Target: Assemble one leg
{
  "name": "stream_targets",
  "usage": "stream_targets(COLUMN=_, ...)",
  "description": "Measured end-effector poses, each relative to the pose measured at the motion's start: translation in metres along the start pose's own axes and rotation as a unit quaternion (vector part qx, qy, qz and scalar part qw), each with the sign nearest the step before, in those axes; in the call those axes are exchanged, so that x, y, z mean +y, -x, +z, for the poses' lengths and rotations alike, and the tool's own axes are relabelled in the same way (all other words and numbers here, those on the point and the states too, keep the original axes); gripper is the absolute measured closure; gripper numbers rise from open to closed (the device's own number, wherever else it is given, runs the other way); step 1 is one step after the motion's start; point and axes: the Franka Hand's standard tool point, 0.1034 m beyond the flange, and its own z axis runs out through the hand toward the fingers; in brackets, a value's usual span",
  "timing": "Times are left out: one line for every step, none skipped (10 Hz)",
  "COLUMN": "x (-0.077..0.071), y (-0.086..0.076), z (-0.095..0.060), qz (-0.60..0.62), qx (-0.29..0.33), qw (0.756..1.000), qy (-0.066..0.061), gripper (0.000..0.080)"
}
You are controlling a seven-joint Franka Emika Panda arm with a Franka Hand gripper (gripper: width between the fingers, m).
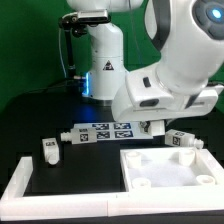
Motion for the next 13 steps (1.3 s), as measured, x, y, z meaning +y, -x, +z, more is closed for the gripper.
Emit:
stream_targets(x=-0.003, y=-0.004, z=-0.008, qz=0.002, qx=0.026, qw=1.0, qy=0.003, gripper=0.0514)
stream_targets(x=-0.01, y=-0.005, z=-0.031, qz=-0.005, qx=0.049, qw=0.999, qy=0.005, gripper=0.0514)
stream_targets(x=-0.007, y=-0.014, z=-0.058, qz=0.001, qx=0.085, qw=0.996, qy=-0.015, gripper=0.0514)
stream_targets(x=0.005, y=-0.034, z=-0.079, qz=0.014, qx=0.144, qw=0.989, qy=-0.023, gripper=0.0514)
stream_targets(x=0.007, y=-0.048, z=-0.092, qz=0.023, qx=0.192, qw=0.981, qy=-0.02, gripper=0.0514)
stream_targets(x=0.003, y=-0.055, z=-0.093, qz=0.023, qx=0.23, qw=0.973, qy=-0.017, gripper=0.0512)
stream_targets(x=0.004, y=-0.056, z=-0.092, qz=0.023, qx=0.266, qw=0.964, qy=-0.015, gripper=0.0512)
stream_targets(x=0.005, y=-0.058, z=-0.093, qz=0.024, qx=0.301, qw=0.953, qy=-0.013, gripper=0.0512)
stream_targets(x=0.005, y=-0.059, z=-0.092, qz=0.025, qx=0.318, qw=0.948, qy=-0.012, gripper=0.0512)
stream_targets(x=0.006, y=-0.066, z=-0.097, qz=0.026, qx=0.365, qw=0.931, qy=-0.008, gripper=0.0512)
stream_targets(x=0.002, y=-0.073, z=-0.106, qz=0.03, qx=0.401, qw=0.916, qy=-0.008, gripper=0.0512)
stream_targets(x=-0.006, y=-0.083, z=-0.112, qz=0.03, qx=0.433, qw=0.901, qy=-0.008, gripper=0.0512)
stream_targets(x=-0.012, y=-0.093, z=-0.114, qz=0.033, qx=0.482, qw=0.875, qy=-0.009, gripper=0.0512)
